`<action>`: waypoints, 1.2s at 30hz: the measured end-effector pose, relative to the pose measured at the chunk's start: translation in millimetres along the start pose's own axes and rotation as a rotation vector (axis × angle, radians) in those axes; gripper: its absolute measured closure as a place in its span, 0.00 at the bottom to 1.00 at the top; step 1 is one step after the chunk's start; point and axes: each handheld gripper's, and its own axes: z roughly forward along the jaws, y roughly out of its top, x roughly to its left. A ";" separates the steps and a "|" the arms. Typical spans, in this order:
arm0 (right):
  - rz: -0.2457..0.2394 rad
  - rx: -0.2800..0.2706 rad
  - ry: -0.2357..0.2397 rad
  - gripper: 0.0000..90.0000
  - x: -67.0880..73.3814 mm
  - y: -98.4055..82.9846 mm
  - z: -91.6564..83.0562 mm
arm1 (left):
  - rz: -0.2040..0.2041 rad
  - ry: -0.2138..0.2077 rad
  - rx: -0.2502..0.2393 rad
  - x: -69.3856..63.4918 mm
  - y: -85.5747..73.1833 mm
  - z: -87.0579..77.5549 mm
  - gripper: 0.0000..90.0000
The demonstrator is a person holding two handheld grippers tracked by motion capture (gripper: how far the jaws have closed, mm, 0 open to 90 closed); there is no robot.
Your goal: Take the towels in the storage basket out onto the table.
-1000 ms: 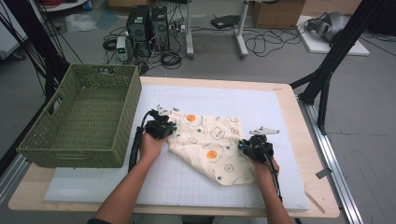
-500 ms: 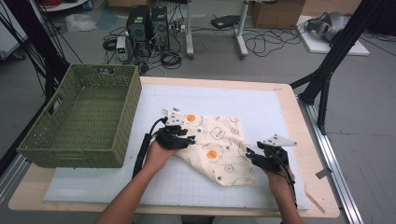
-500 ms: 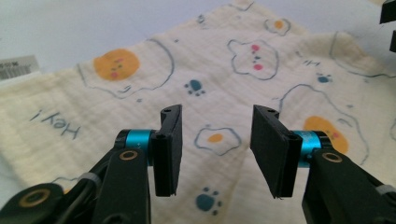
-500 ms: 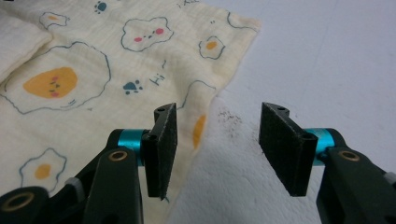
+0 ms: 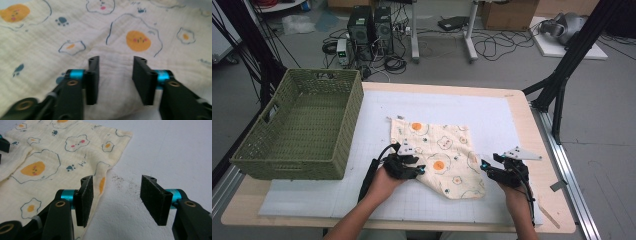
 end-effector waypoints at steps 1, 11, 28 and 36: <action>0.001 0.003 0.001 0.49 0.1 -0.5 0.5 | 0.005 -0.002 0.000 0.0 -3.5 -0.9 0.86; -0.029 0.035 0.003 0.51 7.5 -0.5 6.1 | -0.065 -0.015 -0.069 10.8 -22.3 -29.3 0.98; -0.050 0.056 0.020 0.50 18.6 1.3 13.3 | -0.094 0.063 -0.095 15.6 -57.0 -86.5 0.94; -0.064 0.058 0.017 0.46 23.0 3.1 17.6 | -0.205 0.141 -0.206 31.8 -53.2 -100.3 0.76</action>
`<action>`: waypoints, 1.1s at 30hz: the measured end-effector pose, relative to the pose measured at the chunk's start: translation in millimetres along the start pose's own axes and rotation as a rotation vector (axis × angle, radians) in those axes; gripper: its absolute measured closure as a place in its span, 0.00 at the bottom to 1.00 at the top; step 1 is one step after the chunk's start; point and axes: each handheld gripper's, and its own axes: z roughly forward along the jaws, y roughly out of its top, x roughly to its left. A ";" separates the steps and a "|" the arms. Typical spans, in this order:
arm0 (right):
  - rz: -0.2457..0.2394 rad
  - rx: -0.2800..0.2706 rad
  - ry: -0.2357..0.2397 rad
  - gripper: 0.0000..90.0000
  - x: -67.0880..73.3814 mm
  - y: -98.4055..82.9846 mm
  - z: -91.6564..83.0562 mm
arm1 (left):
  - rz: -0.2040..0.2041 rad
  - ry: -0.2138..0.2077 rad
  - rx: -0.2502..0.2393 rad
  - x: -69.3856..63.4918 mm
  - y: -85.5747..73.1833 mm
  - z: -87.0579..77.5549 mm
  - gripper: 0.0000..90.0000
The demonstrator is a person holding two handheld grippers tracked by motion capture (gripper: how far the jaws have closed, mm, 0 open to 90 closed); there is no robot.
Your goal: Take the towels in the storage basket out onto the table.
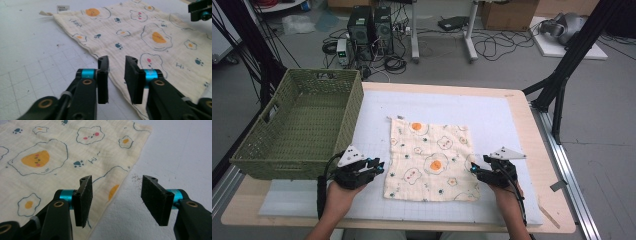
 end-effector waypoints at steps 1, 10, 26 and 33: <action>-0.001 0.002 0.002 0.46 0.1 -0.3 1.0 | -0.015 0.004 0.009 2.5 -0.6 6.2 0.71; -0.013 0.010 -0.018 0.51 -3.5 2.0 8.9 | -0.102 0.020 -0.031 18.4 17.3 53.5 0.54; 0.002 0.034 -0.013 0.59 -27.7 43.0 46.7 | -0.141 0.148 0.003 63.1 50.3 120.4 0.48; 0.017 0.066 -0.019 0.58 -36.8 54.0 72.3 | -0.115 0.159 0.042 66.4 54.0 129.6 0.49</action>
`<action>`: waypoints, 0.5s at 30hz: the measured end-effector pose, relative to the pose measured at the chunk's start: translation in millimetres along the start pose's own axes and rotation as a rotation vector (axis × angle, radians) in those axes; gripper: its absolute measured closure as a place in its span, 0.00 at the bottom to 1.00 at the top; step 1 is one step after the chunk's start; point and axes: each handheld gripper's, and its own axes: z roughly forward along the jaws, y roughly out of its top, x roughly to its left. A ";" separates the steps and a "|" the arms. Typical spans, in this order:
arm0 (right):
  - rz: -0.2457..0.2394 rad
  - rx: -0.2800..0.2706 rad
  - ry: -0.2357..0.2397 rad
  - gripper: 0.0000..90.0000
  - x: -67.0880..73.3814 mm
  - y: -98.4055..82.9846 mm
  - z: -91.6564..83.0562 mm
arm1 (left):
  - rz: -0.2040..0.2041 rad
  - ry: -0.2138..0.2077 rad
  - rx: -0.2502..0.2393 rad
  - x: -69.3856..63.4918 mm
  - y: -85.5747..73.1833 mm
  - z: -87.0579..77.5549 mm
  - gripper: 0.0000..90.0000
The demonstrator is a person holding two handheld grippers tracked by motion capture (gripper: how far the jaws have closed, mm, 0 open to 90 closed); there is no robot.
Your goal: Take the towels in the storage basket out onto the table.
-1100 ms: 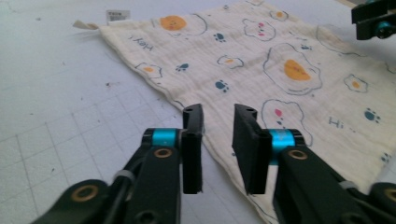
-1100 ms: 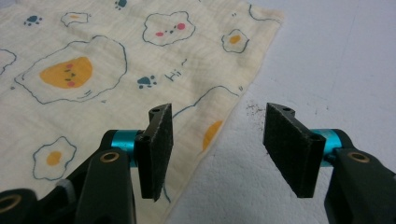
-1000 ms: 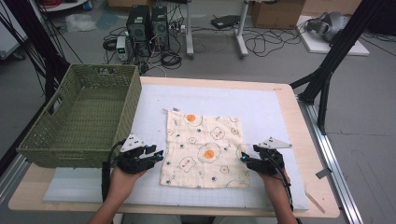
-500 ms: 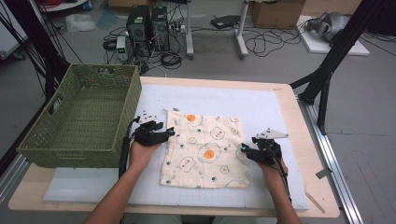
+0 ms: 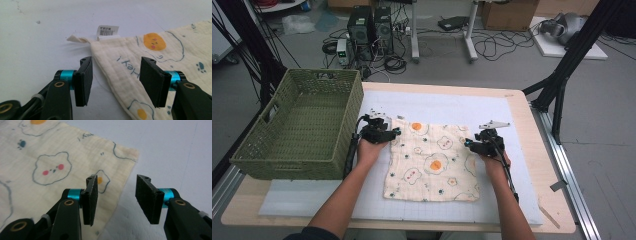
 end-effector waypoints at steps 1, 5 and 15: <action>0.004 0.003 -0.007 0.56 -1.7 0.7 4.7 | 0.000 0.004 -0.004 -0.3 0.1 0.8 0.49; 0.002 0.009 -0.022 0.50 -4.0 1.4 17.1 | 0.001 0.032 0.014 -2.0 -1.5 7.4 0.51; 0.066 -0.010 -0.013 0.67 -8.5 4.5 26.1 | 0.140 0.019 0.080 -14.5 5.9 18.9 0.74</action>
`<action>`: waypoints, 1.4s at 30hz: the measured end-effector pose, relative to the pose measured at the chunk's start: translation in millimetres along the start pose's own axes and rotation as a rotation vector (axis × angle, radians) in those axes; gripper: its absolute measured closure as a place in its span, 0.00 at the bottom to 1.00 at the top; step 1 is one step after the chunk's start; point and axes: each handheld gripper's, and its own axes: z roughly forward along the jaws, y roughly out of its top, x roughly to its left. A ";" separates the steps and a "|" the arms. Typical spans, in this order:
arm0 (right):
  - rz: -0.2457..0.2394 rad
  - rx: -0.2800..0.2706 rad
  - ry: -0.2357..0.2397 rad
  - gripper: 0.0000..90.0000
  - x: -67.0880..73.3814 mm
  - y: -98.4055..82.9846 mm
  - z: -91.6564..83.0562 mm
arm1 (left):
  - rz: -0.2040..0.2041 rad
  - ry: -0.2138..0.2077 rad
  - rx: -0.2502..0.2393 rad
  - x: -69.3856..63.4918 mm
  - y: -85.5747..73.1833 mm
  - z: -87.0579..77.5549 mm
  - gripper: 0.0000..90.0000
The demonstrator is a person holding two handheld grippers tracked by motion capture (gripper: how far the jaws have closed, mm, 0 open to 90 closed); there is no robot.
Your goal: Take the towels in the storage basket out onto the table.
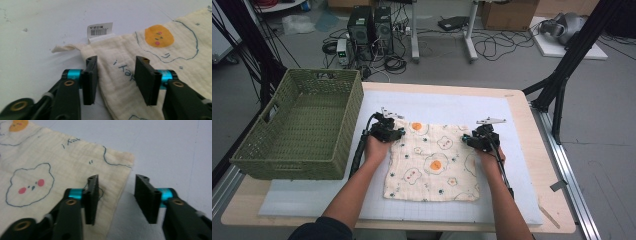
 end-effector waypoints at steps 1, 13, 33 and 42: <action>-0.007 -0.003 0.007 0.74 -0.3 0.1 0.3 | -0.006 -0.013 0.002 0.1 0.0 0.0 0.87; -0.100 -0.066 -0.010 0.96 6.8 24.6 0.8 | -0.081 0.039 -0.168 20.4 6.1 -8.3 0.96; -0.066 -0.064 0.018 0.66 8.7 14.4 -42.7 | -0.019 -0.045 -0.070 -8.4 3.9 -23.3 0.57; -0.168 -0.081 0.057 0.69 31.2 -14.8 -82.2 | -0.047 -0.093 -0.112 -12.7 -11.2 -44.0 0.58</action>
